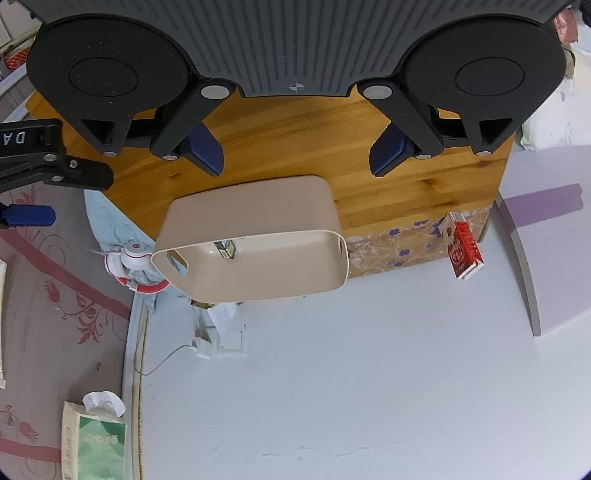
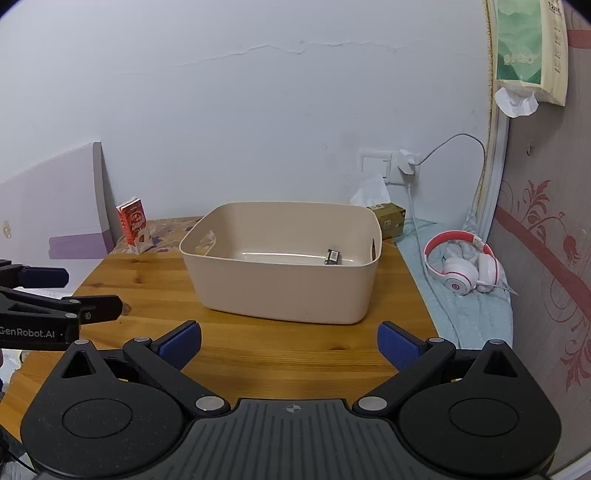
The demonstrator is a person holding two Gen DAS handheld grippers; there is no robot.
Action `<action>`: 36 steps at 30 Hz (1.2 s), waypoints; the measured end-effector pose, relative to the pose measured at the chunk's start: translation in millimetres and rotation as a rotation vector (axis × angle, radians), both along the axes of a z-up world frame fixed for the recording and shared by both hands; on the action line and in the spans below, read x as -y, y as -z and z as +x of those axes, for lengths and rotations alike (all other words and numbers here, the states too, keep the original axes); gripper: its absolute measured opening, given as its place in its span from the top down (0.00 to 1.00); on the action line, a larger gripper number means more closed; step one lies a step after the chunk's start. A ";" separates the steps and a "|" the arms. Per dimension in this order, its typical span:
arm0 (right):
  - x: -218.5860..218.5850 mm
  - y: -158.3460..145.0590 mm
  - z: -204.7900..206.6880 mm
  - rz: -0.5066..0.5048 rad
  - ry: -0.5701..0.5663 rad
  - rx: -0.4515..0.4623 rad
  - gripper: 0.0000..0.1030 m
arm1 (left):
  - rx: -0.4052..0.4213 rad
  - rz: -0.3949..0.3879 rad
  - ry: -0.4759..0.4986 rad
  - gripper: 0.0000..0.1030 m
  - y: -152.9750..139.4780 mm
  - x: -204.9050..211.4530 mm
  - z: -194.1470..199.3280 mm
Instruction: Organize objects
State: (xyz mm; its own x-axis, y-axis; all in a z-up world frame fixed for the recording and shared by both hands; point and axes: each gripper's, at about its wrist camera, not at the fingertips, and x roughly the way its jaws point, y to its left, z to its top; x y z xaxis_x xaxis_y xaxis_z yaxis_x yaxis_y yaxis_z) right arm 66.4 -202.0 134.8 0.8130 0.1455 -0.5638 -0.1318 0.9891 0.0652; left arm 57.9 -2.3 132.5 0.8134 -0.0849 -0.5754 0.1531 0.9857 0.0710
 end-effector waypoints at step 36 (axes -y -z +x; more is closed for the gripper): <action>1.7 11.9 4.6 -0.003 0.050 -0.014 0.00 | -0.043 -0.041 0.013 0.13 3.7 -11.5 11.0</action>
